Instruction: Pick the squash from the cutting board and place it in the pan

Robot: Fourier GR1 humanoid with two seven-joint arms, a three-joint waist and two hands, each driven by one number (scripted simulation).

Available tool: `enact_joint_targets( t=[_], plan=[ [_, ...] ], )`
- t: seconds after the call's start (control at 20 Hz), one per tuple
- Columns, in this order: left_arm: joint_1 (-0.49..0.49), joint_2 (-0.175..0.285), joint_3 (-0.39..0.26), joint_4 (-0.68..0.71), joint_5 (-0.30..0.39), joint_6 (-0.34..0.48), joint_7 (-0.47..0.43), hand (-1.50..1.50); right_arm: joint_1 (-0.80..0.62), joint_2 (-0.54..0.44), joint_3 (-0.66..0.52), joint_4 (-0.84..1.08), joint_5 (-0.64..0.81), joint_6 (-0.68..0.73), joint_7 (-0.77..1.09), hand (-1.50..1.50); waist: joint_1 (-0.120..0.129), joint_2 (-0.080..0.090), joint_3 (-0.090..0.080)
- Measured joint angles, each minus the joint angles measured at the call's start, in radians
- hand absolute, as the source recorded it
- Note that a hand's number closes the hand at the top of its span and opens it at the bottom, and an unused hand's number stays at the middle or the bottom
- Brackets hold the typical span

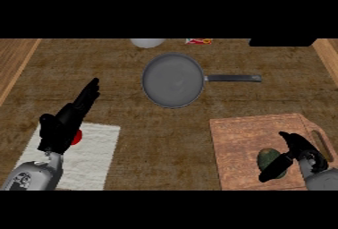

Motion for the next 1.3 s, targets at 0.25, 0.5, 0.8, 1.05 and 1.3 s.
enact_joint_targets(
  t=[0.25, 0.5, 0.8, 1.05, 1.3],
  plan=[
    [0.017, -0.015, 0.002, -0.011, -0.021, -0.003, 0.004, 0.00, 0.000, 0.028, -0.001, 0.028, 0.023, 0.005, -0.018, 1.50, -0.002, -0.005, -0.008],
    [0.005, -0.018, 0.029, 0.003, -0.024, -0.023, 0.003, 0.00, -0.006, 0.019, -0.007, 0.045, 0.020, 0.037, -0.061, 1.50, -0.003, -0.007, -0.014],
    [0.028, -0.033, 0.024, -0.039, -0.037, -0.028, 0.024, 0.00, 0.011, 0.048, 0.011, 0.032, 0.060, 0.034, -0.061, 1.50, -0.004, -0.011, -0.018],
    [0.037, -0.038, 0.041, -0.047, -0.047, -0.044, 0.026, 0.00, 0.007, 0.051, 0.000, 0.002, 0.109, 0.032, -0.056, 1.50, -0.005, -0.007, -0.013],
    [0.013, -0.051, 0.023, -0.034, -0.053, -0.056, 0.033, 0.00, -0.106, 0.174, 0.211, -0.130, 0.279, 0.017, -0.121, 1.50, 0.034, -0.007, -0.006]
  ],
)
